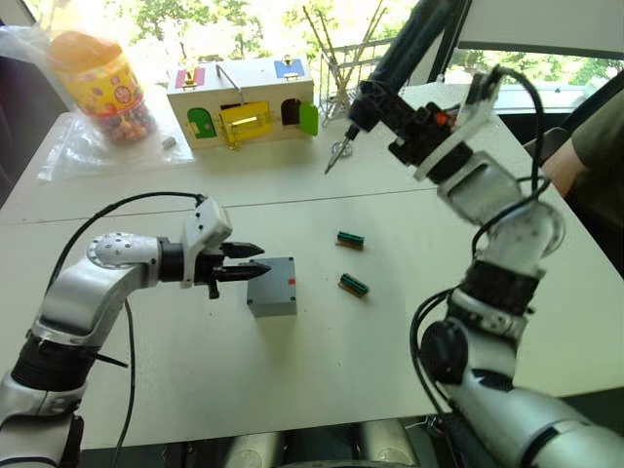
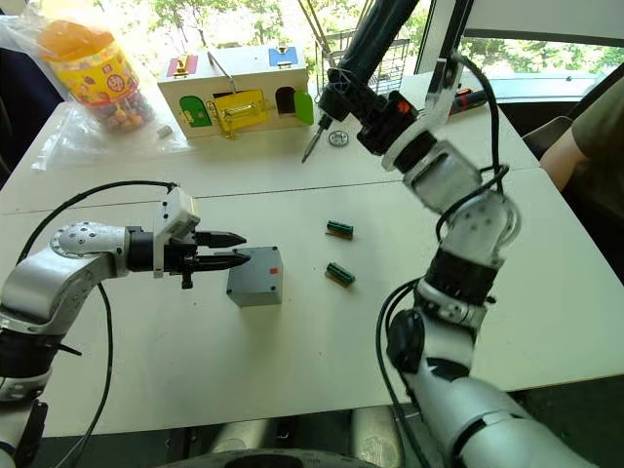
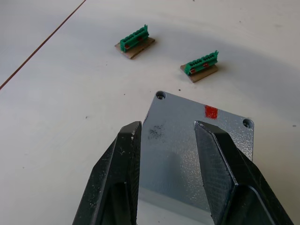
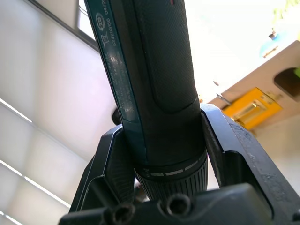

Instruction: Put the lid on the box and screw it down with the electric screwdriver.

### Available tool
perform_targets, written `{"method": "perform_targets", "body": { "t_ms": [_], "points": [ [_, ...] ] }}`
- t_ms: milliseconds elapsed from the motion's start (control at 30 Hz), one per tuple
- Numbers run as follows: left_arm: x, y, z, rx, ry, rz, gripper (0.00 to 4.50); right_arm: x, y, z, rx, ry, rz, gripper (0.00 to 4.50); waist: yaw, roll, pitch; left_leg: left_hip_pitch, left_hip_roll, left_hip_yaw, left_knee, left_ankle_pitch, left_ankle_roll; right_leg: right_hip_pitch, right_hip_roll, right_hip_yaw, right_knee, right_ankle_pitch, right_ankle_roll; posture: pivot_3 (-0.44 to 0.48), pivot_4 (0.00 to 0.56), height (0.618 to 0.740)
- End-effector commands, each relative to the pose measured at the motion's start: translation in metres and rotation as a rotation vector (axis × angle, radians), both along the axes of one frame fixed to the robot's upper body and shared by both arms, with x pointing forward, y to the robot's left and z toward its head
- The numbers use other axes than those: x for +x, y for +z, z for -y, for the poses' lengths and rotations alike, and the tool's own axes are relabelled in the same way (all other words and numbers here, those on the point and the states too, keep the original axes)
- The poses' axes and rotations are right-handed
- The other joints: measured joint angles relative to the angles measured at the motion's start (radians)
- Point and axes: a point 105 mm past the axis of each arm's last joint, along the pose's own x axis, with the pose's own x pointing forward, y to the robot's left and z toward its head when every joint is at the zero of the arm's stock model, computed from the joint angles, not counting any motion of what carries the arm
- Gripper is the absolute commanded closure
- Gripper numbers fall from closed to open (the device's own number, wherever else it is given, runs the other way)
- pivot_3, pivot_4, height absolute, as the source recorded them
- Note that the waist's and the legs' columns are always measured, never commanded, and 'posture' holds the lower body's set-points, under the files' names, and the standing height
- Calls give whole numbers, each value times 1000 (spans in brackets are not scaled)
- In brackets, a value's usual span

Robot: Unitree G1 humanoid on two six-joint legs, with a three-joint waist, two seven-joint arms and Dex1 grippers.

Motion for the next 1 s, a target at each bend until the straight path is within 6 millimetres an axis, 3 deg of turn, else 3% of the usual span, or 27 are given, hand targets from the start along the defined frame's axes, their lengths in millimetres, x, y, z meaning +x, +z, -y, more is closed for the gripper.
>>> {"method": "perform_targets", "body": {
  "t_ms": [33, 133, 300, 467, 667, 1000],
  "points": [
    [-6, 10, 1, -10, -16, 24, 2698, -27, 16, -25, -74, 14, 216, 2756, -12, 0, 0, 0, 0, 0, 0, 0, 0, 0, 0, 0, 0, 0, 0, 0, 150, 740],
    [-9, 7, 1, -9, -7, 13, 2698, -37, -10, -47, -159, 69, 254, 2756, -27, 0, 0, 1, 1, 0, -1, 0, 0, -1, 1, 0, 1, 0, 0, 0, 150, 740],
    [-14, -5, -5, 41, -1, -10, 2698, -40, -44, -59, -205, 104, 253, 2756, -41, 0, 0, 1, 2, 0, -3, 0, 0, -2, 1, 0, 2, 0, 0, 0, 150, 740],
    [-14, -22, -10, 95, 22, -16, 2698, -50, -50, -76, -217, 165, 270, 2756, -38, 0, 0, 2, 2, 0, -3, 0, 0, -1, 1, 0, 1, 0, 0, 0, 150, 740],
    [-14, -23, -9, 92, 13, -16, 2698, -55, -69, -86, -268, 203, 256, 2756, -25, 0, 0, 2, 2, 0, -3, 0, 0, 0, 1, 0, 0, 0, 0, 0, 150, 740],
    [-12, -22, -8, 94, 0, -14, 2698, -43, -80, -78, -262, 152, 229, 2756, -24, 0, 0, 3, 2, 0, -2, 0, 0, 1, 2, 0, 0, 0, 0, 0, 150, 740]
  ]
}}
